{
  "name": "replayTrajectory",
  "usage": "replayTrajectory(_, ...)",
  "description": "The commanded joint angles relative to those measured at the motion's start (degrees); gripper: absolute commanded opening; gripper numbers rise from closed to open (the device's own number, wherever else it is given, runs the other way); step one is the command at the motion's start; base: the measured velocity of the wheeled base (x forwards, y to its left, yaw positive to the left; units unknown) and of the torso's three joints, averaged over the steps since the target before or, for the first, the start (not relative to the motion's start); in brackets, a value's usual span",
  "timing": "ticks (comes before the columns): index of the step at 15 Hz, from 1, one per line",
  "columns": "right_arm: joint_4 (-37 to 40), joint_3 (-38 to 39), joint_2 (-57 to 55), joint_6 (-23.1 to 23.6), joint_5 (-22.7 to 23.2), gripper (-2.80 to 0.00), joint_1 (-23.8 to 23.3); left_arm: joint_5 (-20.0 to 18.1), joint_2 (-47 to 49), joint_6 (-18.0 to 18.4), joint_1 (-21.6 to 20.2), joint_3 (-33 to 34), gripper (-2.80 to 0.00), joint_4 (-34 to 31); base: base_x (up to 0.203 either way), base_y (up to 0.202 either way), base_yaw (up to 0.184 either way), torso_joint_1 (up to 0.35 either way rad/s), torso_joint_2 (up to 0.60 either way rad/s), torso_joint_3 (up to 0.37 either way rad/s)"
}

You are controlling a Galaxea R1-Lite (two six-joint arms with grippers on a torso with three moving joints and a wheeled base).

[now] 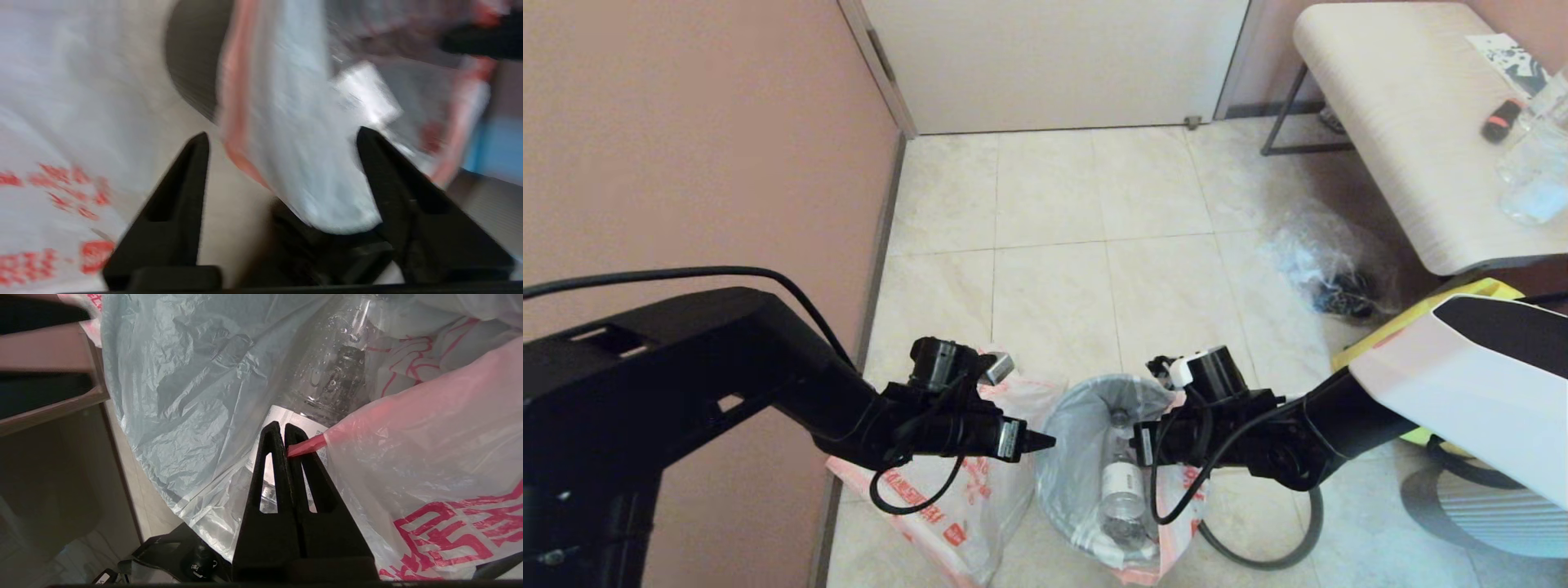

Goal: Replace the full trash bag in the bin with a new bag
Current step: Place the trash bag on the floor

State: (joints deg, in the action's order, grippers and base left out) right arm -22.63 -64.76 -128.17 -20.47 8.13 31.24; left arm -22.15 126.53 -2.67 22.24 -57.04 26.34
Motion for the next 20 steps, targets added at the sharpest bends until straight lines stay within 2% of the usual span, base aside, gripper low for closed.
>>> replayTrajectory(1, -0.1, -0.2, -0.1, -0.1, 0.1, -2.80, 0.0, 1.1, 3.9, 0.1, 0.1, -1.0, 0.00, 2.1, 0.000, 0.000, 0.000, 0.000, 0.00, 0.000)
replayTrajectory(3, -0.1, -0.3, -0.1, -0.1, 0.1, -2.80, 0.0, 3.2, 7.7, 0.1, 0.8, -2.2, 0.00, 5.2, 0.000, 0.000, 0.000, 0.000, 0.00, 0.000)
replayTrajectory(4, -0.1, -0.3, -0.1, -0.1, 0.1, -2.80, 0.0, 4.1, 9.1, 0.1, 1.4, -2.9, -2.80, 6.6, 0.000, 0.000, 0.000, 0.000, 0.00, 0.000)
replayTrajectory(10, -0.2, -0.4, 2.5, -0.2, 0.3, -2.80, 0.9, 5.5, 9.2, -0.7, 3.8, -2.8, -2.80, 7.9, 0.000, 0.000, 0.000, 0.000, 0.00, 0.000)
replayTrajectory(13, -0.2, -0.5, 3.6, -0.2, 0.3, -2.80, 2.3, 9.4, 9.2, -2.9, 5.1, -2.1, -2.80, 11.1, 0.000, 0.000, 0.000, 0.000, 0.00, 0.000)
replayTrajectory(18, 0.0, -0.5, 7.6, 0.4, 0.5, -2.80, 4.4, 12.5, 8.9, -3.1, 5.7, -1.6, -2.80, 13.6, 0.000, 0.000, 0.000, 0.000, 0.00, 0.000)
replayTrajectory(19, 0.0, -0.5, 8.6, 0.5, 0.5, -2.80, 4.9, 14.0, 9.1, -3.8, 6.1, -1.4, -2.80, 15.1, 0.000, 0.000, 0.000, 0.000, 0.00, 0.000)
replayTrajectory(20, 0.0, -0.6, 9.8, 0.7, 0.5, -2.80, 5.3, 15.5, 9.1, -6.1, 6.4, -1.5, -2.80, 16.8, 0.000, 0.000, 0.000, 0.000, 0.00, 0.000)
